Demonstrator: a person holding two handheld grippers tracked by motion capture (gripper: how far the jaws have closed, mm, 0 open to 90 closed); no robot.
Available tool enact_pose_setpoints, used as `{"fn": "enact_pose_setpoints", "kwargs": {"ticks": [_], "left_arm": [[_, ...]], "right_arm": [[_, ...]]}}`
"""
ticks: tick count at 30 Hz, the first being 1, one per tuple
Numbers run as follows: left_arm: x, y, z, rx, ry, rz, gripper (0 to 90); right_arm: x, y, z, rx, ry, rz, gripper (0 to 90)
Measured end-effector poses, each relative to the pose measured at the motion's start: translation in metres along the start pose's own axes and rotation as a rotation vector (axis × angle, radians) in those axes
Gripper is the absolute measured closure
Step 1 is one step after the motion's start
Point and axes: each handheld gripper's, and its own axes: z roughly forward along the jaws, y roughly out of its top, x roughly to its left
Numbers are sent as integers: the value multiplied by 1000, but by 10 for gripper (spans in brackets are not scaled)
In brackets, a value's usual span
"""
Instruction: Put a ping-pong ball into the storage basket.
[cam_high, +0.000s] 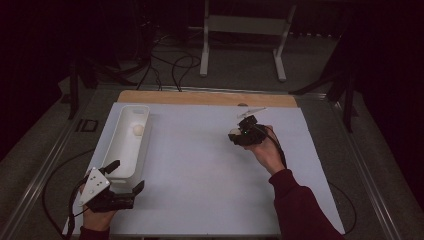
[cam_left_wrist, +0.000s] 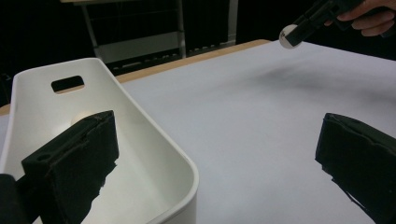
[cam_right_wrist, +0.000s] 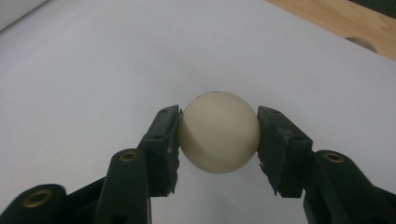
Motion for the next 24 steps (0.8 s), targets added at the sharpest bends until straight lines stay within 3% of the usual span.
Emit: {"fn": "enact_pose_setpoints", "kwargs": {"ticks": [24], "left_arm": [[0,0,0,0,-1,0,0]], "right_arm": [[24,15,-2,-26,38,-59,507]]}}
